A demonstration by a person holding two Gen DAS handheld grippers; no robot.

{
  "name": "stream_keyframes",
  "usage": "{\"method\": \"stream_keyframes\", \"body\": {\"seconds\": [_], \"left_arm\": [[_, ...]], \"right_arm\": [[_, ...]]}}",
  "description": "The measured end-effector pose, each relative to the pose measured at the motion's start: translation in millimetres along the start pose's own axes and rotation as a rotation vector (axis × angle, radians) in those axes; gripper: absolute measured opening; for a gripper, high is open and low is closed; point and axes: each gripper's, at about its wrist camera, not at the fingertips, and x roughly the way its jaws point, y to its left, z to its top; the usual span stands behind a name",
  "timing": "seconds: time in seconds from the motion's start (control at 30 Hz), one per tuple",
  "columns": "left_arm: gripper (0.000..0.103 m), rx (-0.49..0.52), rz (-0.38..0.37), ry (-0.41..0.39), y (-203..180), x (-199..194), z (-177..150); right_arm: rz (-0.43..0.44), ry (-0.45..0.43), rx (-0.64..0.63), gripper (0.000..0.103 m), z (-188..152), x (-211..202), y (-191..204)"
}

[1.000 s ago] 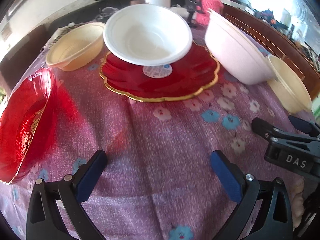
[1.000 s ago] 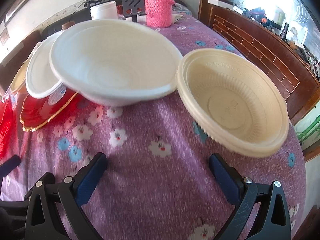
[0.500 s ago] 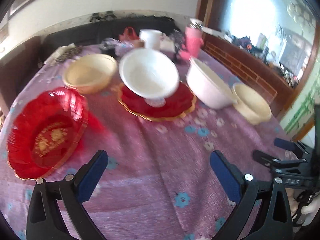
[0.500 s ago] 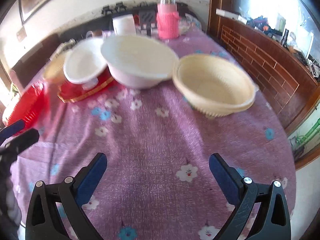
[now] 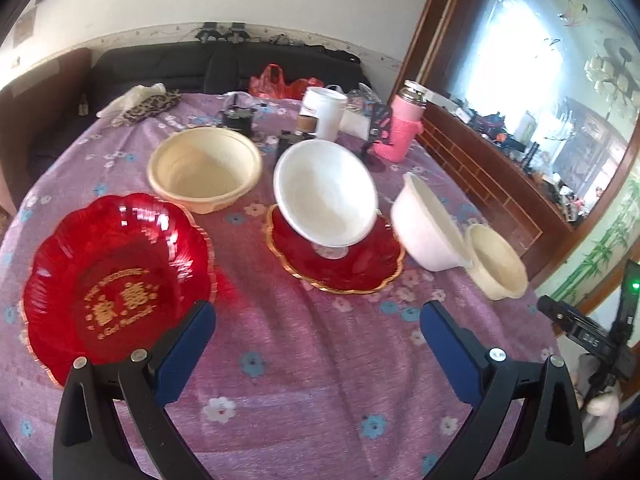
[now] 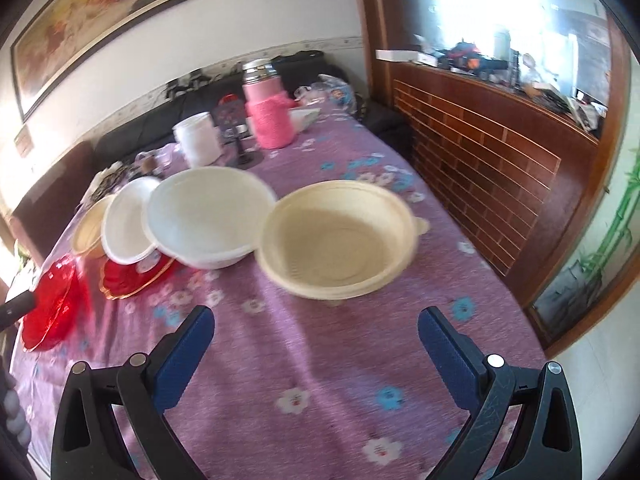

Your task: Organize plates and bowls

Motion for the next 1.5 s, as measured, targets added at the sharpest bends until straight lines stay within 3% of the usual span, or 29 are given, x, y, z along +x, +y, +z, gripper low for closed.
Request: {"method": "stream_keyframes", "body": {"seconds": [0.13,0.23,0.37,0.47,0.63,0.73,0.87,0.93,1.07,1.2,1.37,1.5], "left_arm": [[0.102,0.027,-0.032,0.031,-19,18,14],[0.102,0.028,0.011,0.013,-27,33,35],[0.102,-0.003,0.056,0.033,-16,52,62],[0.102,0.009,0.147,0.048,-7,68,76],[0.102,-0.091,0.112,0.12,23,106,95],[0.098,-0.114,0.115,0.137,32,119,99],[0.091,-0.129,0.102,0.151,37,122,98],[0.081,-0.123,0.092,0.163,38,125,96],[0.08,-0.107,0.113,0.167,39,133,98],[0.072,-0.094,0.104,0.189,40,145,100],[0.07,-0.098,0.099,0.219,43,159,103],[0.051,-0.11,0.075,0.254,44,169,102]], "right_arm": [[0.035,0.011,0.03,0.102,11,6,-7],[0.072,-0.001,0.006,0.102,25,8,8],[0.131,-0.004,-0.03,0.102,37,13,31],[0.179,0.001,-0.061,0.102,37,21,48],[0.242,0.039,-0.055,0.102,33,39,70],[0.271,0.004,-0.1,0.102,56,37,95],[0.278,-0.021,-0.238,0.102,110,49,141],[0.296,0.036,-0.335,0.096,132,68,166],[0.283,0.157,-0.488,0.078,155,113,211],[0.261,0.26,-0.545,0.075,162,156,232],[0.227,0.354,-0.625,0.074,158,192,252],[0.186,0.408,-0.67,0.074,150,210,260]]}}
